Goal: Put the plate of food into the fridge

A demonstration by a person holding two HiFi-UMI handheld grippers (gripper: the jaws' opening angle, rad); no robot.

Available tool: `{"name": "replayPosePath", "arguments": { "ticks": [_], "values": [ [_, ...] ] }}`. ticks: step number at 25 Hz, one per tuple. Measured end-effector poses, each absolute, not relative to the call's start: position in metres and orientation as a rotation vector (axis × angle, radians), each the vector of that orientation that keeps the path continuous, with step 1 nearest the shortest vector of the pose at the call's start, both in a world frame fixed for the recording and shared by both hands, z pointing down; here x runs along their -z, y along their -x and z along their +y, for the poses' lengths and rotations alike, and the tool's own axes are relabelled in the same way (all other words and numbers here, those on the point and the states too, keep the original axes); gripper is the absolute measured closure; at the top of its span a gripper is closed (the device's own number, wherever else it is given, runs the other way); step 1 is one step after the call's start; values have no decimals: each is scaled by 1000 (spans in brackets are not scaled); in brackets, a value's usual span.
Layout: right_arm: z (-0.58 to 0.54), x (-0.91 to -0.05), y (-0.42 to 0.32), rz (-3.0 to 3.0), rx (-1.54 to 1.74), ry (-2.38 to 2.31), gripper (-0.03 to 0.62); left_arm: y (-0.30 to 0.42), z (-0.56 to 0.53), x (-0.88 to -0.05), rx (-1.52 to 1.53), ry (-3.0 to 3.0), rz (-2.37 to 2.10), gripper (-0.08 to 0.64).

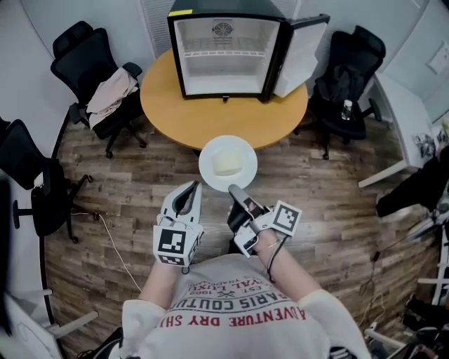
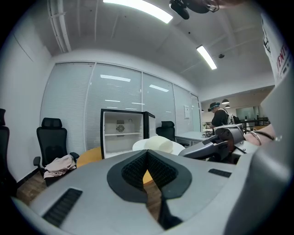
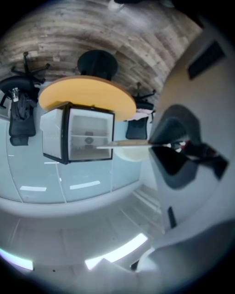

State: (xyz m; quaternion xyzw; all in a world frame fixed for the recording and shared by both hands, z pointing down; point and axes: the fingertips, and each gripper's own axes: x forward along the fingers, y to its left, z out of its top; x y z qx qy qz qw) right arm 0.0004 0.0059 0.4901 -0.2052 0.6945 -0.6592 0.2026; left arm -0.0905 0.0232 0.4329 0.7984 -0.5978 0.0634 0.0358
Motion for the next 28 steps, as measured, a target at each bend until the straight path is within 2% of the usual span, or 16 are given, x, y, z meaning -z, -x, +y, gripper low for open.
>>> {"name": "replayPosePath", "arguments": {
  "ticks": [9, 19, 28],
  "values": [
    [-112, -482, -19, 2006, 1873, 502, 555, 77, -82, -423, -172, -2363, -1963, 531],
    [-195, -494, -29, 2055, 1924, 475, 555, 67, -161, -427, -181, -2322, -2058, 531],
    [-255, -499, -1, 2028, 1931, 488, 555, 92, -227, -435, -178, -2332, -2013, 531]
  ]
}}
